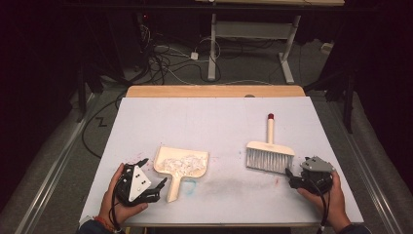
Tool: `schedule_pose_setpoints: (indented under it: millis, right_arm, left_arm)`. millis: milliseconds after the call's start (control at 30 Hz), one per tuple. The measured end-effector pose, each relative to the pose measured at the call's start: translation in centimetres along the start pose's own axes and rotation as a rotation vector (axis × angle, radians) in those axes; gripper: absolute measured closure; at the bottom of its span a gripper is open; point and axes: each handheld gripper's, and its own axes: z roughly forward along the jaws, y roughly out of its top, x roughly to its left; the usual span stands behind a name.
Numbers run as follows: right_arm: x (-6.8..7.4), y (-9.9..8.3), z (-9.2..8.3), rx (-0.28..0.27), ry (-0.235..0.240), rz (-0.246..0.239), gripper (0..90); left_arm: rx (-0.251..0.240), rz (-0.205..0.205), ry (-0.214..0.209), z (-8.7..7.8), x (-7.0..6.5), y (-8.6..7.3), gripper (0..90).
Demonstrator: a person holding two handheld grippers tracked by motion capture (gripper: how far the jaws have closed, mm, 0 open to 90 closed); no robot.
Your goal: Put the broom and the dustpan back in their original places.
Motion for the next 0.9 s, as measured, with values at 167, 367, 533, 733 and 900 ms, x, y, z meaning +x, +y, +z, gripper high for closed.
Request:
schedule_pose_setpoints:
  millis: [167, 367, 533, 733, 900]
  right_arm:
    - [-0.8, 0.1, 0.4, 0.014, -0.03, 0.033, 31.1]
    - [-0.7, -0.1, 0.0, -0.005, -0.007, 0.023, 26.6]
    - [-0.6, 0.0, -1.5, -0.086, 0.031, 0.023, 23.1]
    - [1.1, 0.6, -5.3, -0.259, 0.067, -0.052, 21.0]
    - [2.4, 0.4, -6.6, -0.312, 0.087, -0.09, 19.7]
  left_arm:
    - [0.003, -0.004, -0.007, 0.2, 0.0, 0.1, 16.4]
    - [0.005, -0.001, -0.001, 0.1, 0.0, 0.1, 16.4]
    - [0.011, -0.016, 0.0, 0.1, 0.2, 0.0, 16.4]
    - [0.01, -0.032, 0.003, 0.0, 0.3, -0.1, 16.4]
    - [0.003, -0.029, 0.01, 0.1, 0.4, 0.1, 16.4]
